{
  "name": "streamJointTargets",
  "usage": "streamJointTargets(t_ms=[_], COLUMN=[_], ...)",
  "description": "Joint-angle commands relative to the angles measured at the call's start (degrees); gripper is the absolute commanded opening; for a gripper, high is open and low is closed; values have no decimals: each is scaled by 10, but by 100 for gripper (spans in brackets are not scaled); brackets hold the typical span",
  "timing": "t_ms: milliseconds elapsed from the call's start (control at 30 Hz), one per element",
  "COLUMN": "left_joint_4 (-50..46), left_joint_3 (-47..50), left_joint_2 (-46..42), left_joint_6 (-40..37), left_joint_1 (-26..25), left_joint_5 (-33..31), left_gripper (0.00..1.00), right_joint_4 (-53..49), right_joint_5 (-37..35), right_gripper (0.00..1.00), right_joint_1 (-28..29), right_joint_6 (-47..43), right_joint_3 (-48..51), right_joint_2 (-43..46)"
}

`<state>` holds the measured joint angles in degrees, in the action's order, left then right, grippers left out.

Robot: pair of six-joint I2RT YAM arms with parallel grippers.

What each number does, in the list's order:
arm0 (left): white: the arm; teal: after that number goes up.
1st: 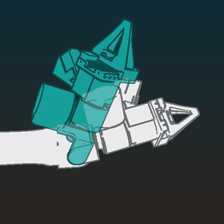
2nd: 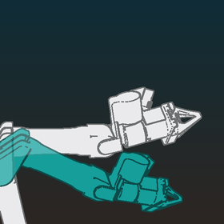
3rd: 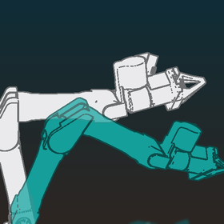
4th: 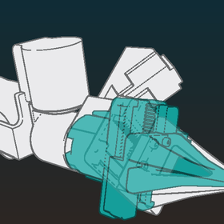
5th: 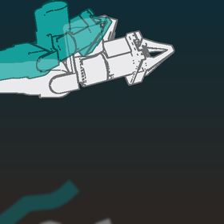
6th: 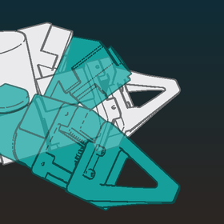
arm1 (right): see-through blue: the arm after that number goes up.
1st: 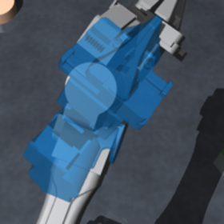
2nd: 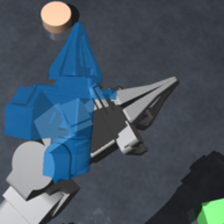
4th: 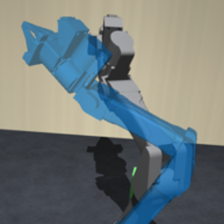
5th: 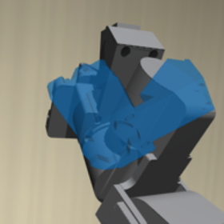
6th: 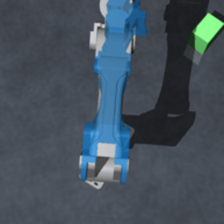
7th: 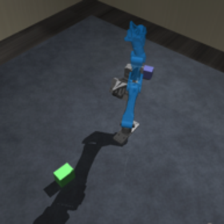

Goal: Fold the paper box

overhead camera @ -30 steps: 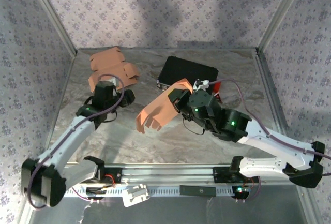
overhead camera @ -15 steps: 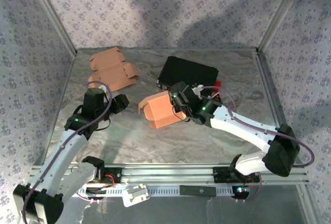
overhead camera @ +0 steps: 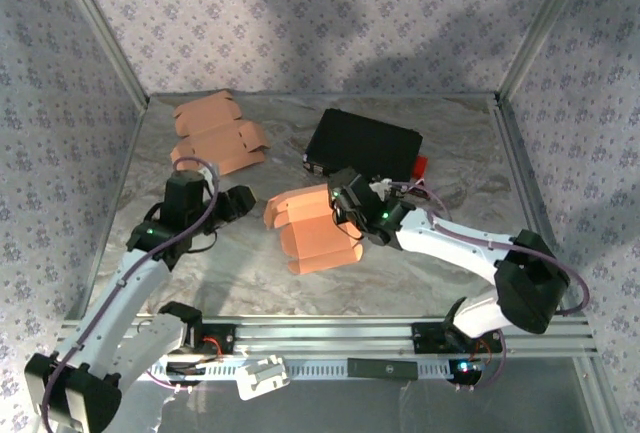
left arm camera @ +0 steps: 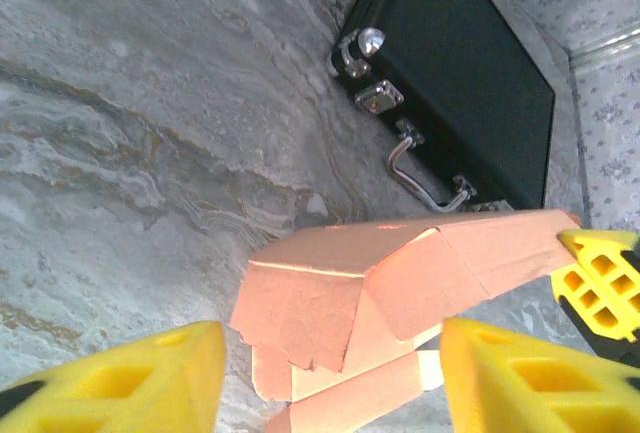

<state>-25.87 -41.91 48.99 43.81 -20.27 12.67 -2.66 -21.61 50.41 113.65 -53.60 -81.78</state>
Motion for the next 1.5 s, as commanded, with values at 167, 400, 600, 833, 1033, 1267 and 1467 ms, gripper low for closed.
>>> streamJointTargets(t_ms=[167,400,600,833,1033,1267,1467], left_joint_4=[129,321,536,702,748,846,876], left_joint_3=[111,151,194,214,216,202,191], left_joint_2=[18,138,210,295,311,373,390], left_joint_6=[48,85,158,239,266,322,323], left_joint_1=[29,50,55,54,44,17,-4], left_joint_5=[59,117,148,174,180,183,177], left_gripper=[42,0,0,0,0,0,0], right_joint_4=[-11,-33,-32,-1,33,40,37], right_joint_5=[0,-32,-14,6,32,37,56], right_gripper=[0,0,0,0,0,0,0], right_joint_1=[-7,13,2,-23,-51,-68,-83], right_joint_6=[17,28,47,74,95,110,112], right_joint_3=[3,3,-4,18,36,44,52], right_joint_2=[31,83,95,106,111,124,138])
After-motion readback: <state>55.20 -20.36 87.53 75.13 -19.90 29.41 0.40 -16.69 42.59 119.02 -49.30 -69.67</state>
